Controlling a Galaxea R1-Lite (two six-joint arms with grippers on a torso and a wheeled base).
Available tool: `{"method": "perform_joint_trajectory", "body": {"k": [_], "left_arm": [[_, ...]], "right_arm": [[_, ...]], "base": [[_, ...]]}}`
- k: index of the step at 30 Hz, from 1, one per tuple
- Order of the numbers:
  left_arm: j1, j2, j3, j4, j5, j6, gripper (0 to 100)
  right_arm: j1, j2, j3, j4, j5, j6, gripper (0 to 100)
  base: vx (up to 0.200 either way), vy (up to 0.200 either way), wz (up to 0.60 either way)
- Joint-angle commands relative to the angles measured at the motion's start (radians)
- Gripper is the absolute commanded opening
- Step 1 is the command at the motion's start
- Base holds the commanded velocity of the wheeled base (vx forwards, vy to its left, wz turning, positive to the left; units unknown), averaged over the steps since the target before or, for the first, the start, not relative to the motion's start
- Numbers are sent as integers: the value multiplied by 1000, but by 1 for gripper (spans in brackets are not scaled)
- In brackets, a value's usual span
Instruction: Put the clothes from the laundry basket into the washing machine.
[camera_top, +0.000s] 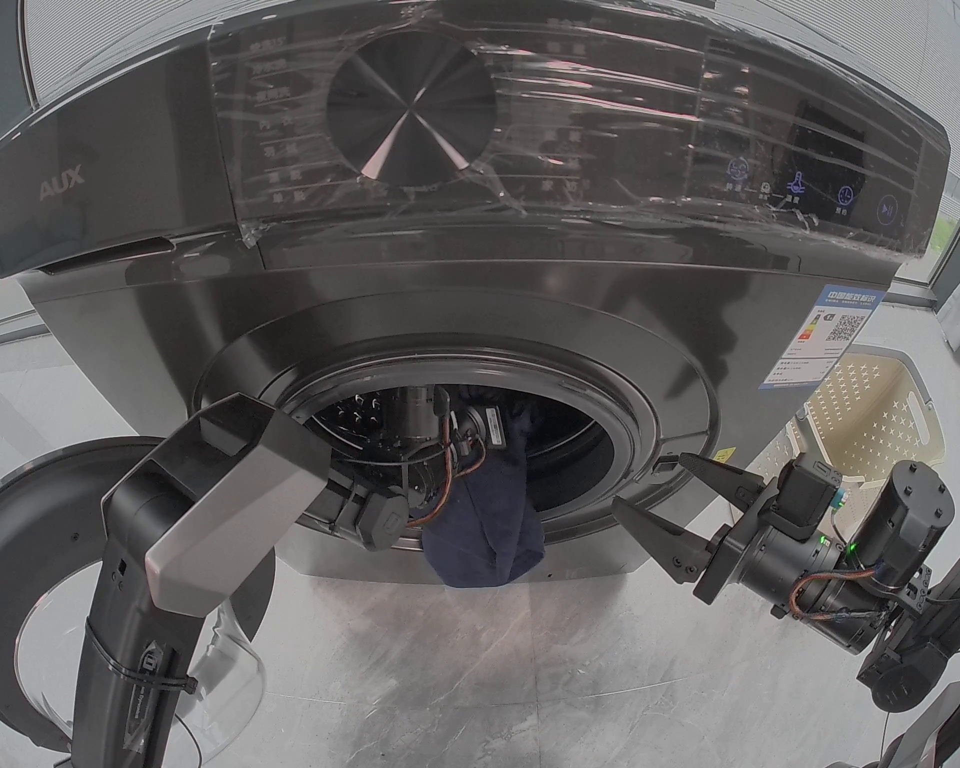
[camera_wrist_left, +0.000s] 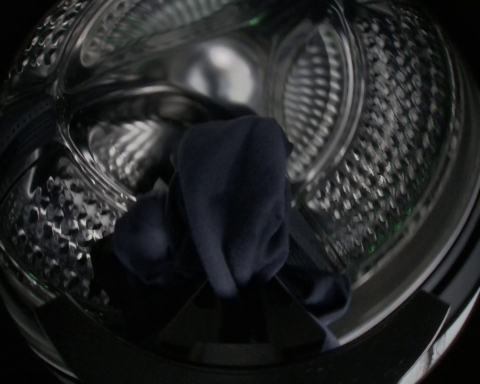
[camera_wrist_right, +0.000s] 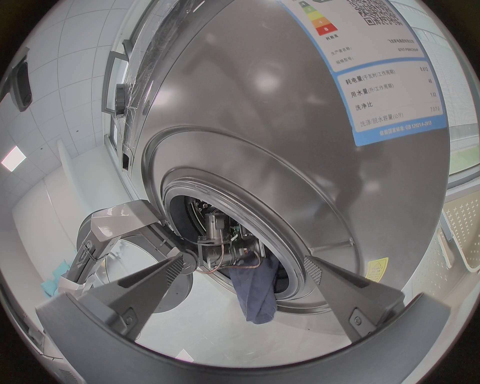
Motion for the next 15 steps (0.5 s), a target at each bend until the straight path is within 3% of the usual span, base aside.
{"method": "perform_joint_trajectory", "body": {"k": [1, 8, 15], "left_arm": [[23, 47, -156, 2, 73, -51, 0], [63, 97, -383, -6, 154, -63, 0], [60, 102, -443, -7, 158, -66, 0]], "right_arm": [[-1, -1, -2, -1, 1, 0, 100], [-2, -1, -4, -1, 1, 0, 100], [-2, -1, -4, -1, 1, 1, 100]], "base": [[0, 0, 0], [0, 0, 0], [0, 0, 0]]}}
